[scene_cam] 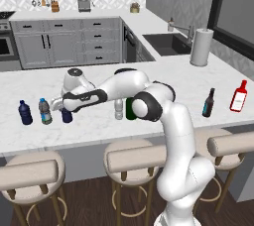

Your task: Move the plastic bottles in the middle to the plastics group, and the glass bottles in the middle to the glass group.

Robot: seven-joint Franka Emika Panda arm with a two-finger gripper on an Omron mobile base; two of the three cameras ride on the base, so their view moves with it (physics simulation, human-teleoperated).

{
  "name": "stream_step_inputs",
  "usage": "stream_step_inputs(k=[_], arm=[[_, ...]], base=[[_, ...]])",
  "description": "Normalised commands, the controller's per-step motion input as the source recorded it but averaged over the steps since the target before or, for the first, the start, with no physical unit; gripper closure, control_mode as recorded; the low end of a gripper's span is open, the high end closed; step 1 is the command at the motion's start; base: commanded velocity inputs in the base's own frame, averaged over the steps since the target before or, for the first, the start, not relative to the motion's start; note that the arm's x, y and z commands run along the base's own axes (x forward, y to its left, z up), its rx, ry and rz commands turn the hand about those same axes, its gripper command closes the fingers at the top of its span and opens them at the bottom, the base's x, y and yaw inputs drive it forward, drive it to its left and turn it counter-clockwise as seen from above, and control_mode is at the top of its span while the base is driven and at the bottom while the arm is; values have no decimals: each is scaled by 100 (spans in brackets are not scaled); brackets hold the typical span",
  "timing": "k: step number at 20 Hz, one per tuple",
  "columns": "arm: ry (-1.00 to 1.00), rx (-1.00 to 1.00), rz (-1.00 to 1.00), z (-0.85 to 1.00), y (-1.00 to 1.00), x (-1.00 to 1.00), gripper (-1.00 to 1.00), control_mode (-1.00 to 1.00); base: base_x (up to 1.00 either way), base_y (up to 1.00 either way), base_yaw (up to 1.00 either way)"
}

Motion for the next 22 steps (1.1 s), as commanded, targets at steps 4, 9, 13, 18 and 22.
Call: stream_step_inputs(k=[4,9,13,18,22], arm=[[-2,0,9,-11,10,0,100,-100],[-4,0,8,0,11,2,100,-100],[0,0,8,0,18,5,100,-100],[0,0,8,-14,4,3,100,-100],[0,0,7,-56,0,0,100,-100]], base=[[0,0,0],[0,0,0],[0,0,0],[0,0,0],[0,0,0]])
